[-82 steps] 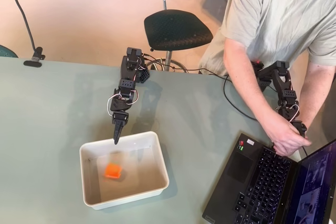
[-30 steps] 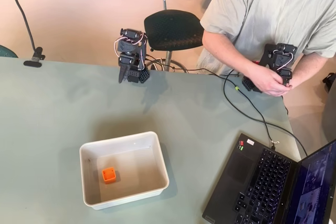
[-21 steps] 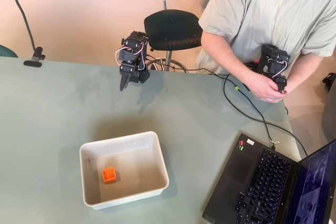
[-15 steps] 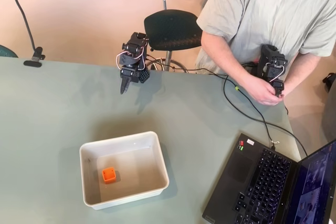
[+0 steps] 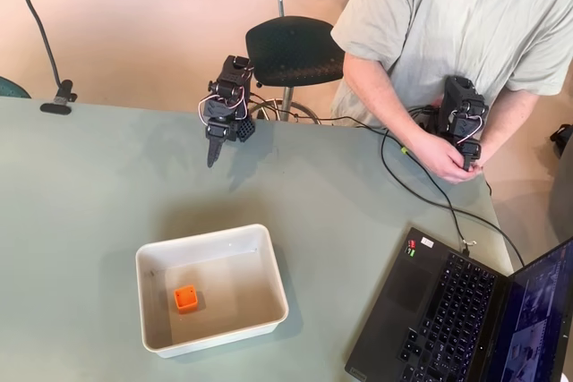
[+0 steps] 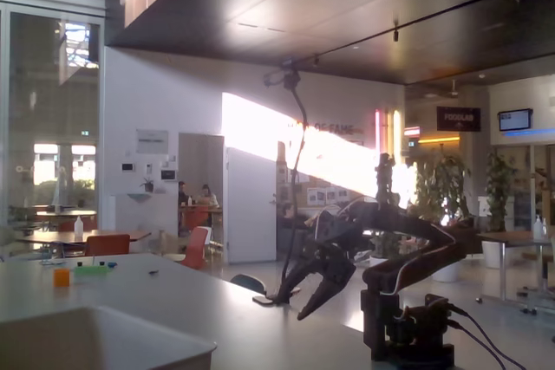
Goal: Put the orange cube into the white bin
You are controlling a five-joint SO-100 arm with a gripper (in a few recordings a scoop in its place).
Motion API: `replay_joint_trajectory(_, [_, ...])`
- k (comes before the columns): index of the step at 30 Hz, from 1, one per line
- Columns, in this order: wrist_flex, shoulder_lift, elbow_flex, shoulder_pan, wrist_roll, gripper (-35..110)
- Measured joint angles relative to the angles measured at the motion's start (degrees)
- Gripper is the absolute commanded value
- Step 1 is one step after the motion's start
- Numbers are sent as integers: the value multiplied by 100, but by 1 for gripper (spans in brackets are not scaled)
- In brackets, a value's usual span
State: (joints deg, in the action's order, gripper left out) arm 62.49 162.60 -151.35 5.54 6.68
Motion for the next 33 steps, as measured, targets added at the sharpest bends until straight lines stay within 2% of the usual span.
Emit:
replay_joint_trajectory(9, [0, 149, -562, 0, 0, 13])
replay_joint_trajectory(23, [26, 2039, -1547, 0, 0, 12])
replay_joint_trajectory(33, [18, 2127, -1749, 0, 0, 10])
